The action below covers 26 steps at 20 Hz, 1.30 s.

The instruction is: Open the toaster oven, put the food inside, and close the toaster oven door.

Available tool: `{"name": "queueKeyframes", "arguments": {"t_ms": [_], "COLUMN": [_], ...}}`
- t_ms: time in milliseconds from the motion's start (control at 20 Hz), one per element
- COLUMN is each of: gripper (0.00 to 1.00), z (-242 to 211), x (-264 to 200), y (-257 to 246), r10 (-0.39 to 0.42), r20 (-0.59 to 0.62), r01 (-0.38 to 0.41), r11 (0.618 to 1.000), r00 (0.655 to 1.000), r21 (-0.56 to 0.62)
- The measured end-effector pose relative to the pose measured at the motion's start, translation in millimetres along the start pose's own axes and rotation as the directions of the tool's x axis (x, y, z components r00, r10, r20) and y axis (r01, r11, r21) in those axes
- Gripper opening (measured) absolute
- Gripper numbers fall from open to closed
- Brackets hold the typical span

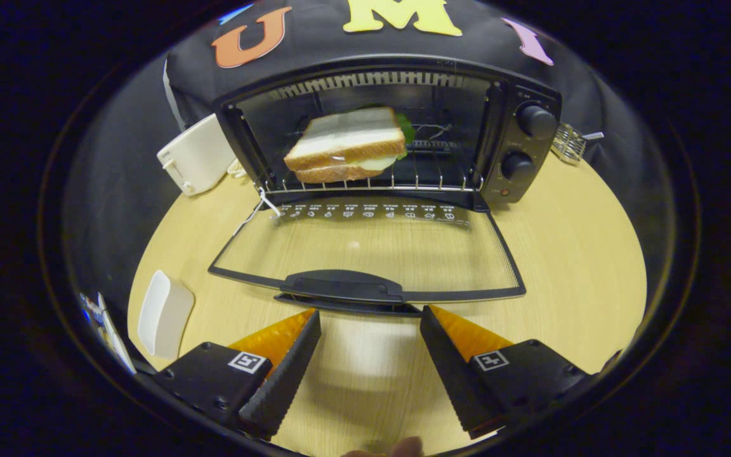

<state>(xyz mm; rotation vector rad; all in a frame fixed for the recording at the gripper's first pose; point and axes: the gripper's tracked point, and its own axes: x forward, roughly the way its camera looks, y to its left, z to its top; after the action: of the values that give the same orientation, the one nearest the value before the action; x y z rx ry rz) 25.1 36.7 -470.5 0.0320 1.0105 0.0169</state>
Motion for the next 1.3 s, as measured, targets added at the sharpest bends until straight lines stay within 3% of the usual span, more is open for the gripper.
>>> {"name": "queueKeyframes", "arguments": {"t_ms": [250,750,1050,1300], "gripper": [1.00,1.00,1.00,1.00], "z": [24.4,123.9,186.6,235.2], "x": [-28.0,-66.0,-106.1,-173.6], "y": [2.4,-0.4,7.1,18.7], "r10": [0.028,0.044,0.072,0.085], "r20": [0.081,0.270,0.383,0.497], "r01": [-0.027,-0.043,-0.065,-0.073], "r11": [1.000,0.999,0.997,0.996], "r00": [0.996,0.962,0.921,0.864], "r21": [-0.013,-0.010,-0.030,-0.043]}}
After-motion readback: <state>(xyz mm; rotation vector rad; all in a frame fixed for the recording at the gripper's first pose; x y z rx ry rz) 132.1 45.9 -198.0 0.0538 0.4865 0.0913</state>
